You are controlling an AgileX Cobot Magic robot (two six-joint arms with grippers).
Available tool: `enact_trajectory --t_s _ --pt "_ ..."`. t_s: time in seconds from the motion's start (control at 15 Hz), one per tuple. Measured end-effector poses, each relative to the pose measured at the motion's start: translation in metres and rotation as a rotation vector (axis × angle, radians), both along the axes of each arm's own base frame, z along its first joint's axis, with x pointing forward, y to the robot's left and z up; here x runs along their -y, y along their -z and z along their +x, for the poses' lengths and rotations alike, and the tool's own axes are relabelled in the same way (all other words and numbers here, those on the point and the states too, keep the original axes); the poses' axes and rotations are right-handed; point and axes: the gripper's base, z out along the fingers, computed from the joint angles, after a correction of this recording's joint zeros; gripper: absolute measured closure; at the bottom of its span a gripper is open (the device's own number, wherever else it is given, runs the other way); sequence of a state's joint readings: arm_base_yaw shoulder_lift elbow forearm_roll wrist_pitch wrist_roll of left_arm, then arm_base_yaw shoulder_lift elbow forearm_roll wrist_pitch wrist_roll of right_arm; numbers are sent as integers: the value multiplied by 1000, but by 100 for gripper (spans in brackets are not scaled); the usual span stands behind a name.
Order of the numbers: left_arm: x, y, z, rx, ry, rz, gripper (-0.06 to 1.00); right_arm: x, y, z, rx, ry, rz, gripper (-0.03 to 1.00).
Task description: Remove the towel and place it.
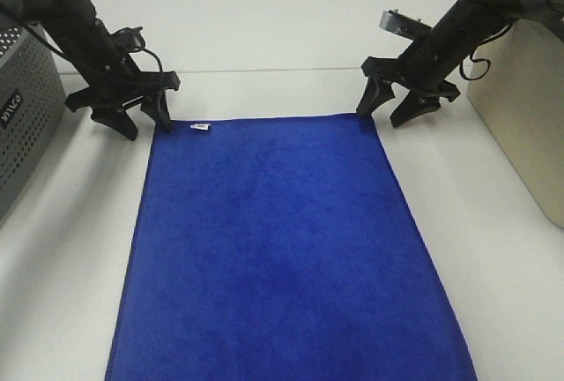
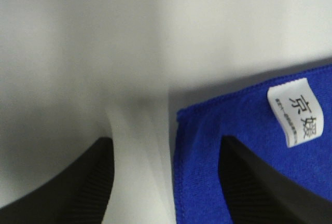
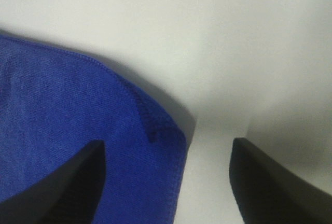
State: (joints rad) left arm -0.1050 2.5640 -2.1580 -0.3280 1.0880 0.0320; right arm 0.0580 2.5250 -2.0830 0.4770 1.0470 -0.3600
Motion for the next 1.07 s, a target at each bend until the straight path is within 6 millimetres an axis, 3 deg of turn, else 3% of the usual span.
enact_trajectory --t_s 1.07 --pt "1 0 1 12 24 -4 39 5 8 4 33 -4 -61 29"
